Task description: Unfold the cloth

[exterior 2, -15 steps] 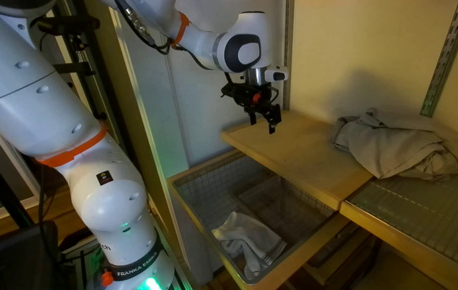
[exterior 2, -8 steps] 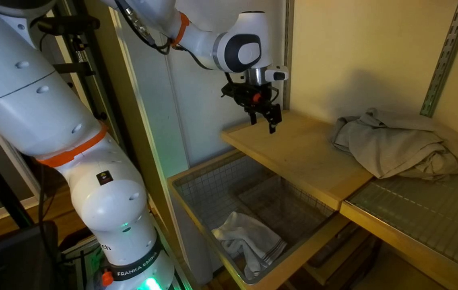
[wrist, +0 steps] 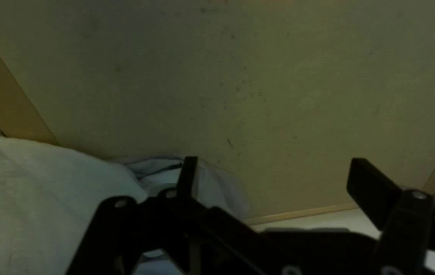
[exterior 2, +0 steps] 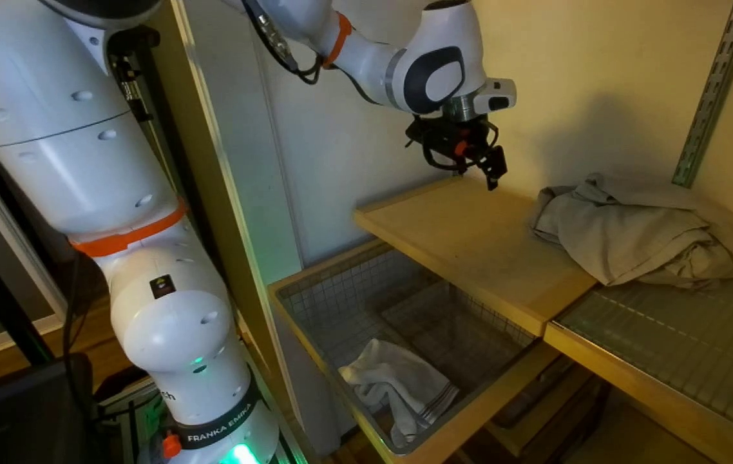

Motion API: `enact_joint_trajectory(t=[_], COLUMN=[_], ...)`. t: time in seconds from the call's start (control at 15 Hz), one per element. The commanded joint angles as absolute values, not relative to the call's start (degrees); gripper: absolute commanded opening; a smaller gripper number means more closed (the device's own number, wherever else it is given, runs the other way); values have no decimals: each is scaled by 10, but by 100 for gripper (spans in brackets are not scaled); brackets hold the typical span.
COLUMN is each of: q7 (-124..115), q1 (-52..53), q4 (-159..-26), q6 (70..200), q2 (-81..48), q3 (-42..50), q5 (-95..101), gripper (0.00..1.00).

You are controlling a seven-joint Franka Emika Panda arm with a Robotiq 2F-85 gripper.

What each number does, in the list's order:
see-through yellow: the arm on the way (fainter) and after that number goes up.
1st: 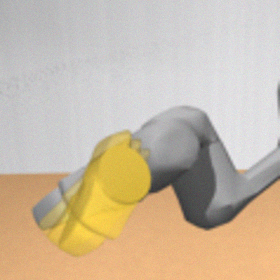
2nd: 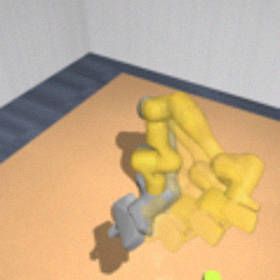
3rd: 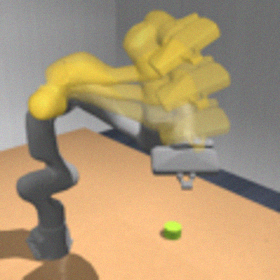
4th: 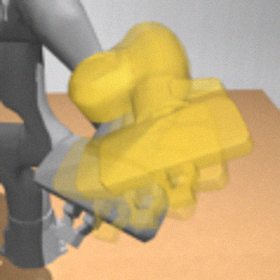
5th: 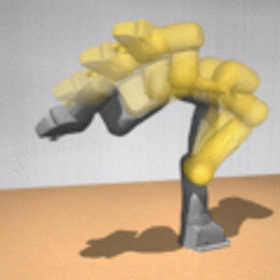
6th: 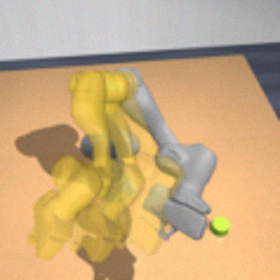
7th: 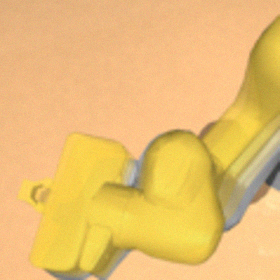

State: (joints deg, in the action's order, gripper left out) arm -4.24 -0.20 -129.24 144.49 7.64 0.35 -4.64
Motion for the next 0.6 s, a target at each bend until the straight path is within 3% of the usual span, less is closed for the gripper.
enact_joint_trajectory(t=[0.0, 0.53], q7=[-55, -86], q1=[-13, -28], q4=[-1214, -1077], q6=[1492, 1654], q2=[-14, -173], q3=[13, 48], q5=[-47, -34], gripper=[100, 100])
